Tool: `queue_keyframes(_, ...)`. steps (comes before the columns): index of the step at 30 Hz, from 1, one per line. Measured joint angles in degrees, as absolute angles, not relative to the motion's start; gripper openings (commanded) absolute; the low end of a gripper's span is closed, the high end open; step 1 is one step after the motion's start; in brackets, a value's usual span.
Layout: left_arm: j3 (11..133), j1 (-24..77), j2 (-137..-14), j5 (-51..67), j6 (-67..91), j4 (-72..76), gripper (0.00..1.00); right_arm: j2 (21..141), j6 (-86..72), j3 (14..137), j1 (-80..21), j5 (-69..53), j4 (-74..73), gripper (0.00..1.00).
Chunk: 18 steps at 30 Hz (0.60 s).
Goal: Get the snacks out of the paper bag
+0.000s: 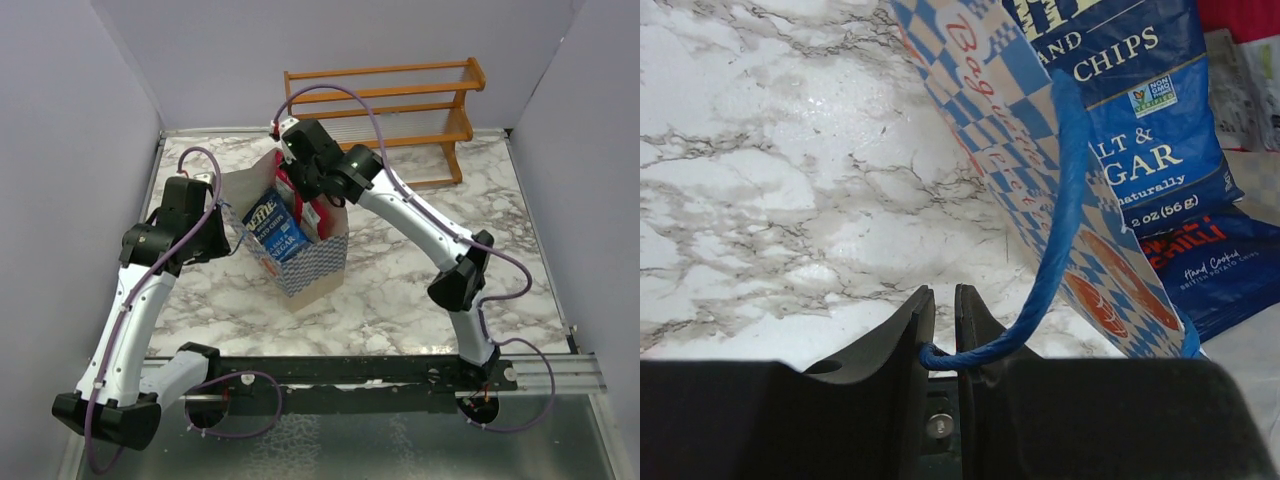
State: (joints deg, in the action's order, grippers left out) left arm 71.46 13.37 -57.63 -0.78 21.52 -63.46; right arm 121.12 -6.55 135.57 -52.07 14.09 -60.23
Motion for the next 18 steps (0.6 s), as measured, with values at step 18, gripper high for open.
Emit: queue_keyframes(18, 71.6, 13.4, -60.6, 0.6, 20.4, -62.6, 0.17, 88.7, -3.6, 122.9, -52.1, 10.6, -38.4, 0.01)
